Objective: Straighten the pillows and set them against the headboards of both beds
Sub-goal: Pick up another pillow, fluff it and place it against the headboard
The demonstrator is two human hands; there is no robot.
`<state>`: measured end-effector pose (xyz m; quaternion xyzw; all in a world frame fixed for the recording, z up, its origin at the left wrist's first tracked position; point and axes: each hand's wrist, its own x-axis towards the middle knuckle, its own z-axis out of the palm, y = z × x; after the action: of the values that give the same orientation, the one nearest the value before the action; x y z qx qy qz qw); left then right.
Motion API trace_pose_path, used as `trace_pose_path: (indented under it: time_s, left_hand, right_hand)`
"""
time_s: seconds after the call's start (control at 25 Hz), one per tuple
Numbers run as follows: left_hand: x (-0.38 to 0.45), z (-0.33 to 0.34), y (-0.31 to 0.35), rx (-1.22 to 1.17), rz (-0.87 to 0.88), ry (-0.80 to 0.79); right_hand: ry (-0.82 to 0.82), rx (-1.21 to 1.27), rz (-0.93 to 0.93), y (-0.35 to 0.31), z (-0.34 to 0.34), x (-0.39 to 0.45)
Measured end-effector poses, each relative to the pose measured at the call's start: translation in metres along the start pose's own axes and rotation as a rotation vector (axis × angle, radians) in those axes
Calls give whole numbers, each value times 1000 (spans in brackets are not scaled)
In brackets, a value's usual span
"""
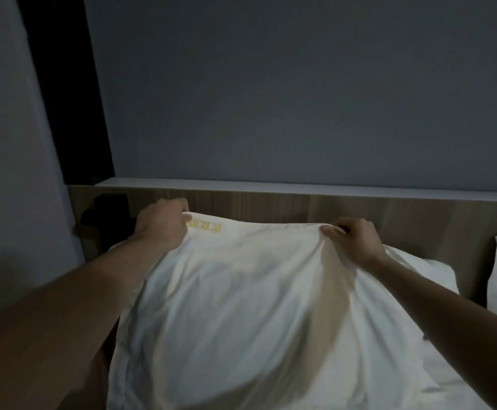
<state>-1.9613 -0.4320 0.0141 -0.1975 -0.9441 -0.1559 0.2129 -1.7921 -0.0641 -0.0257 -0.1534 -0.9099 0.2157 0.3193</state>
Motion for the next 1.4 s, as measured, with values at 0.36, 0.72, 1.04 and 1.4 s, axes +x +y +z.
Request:
trace_pose_path:
  time_s: [0.36,0.72,1.04,1.4]
  left_hand:
    - [-96,37,26,-11,377,48]
    - [-100,76,25,-116,140,-206]
    - [-93,68,31,-124,101,-156]
    - [-57,51,20,-132,16,-190]
  right_hand:
    - [44,-325,55,62,-37,-57]
    - [172,-267,328,116,-72,-35]
    - [313,-170,343,101,-54,16]
    - [340,-176,599,189,-73,-42]
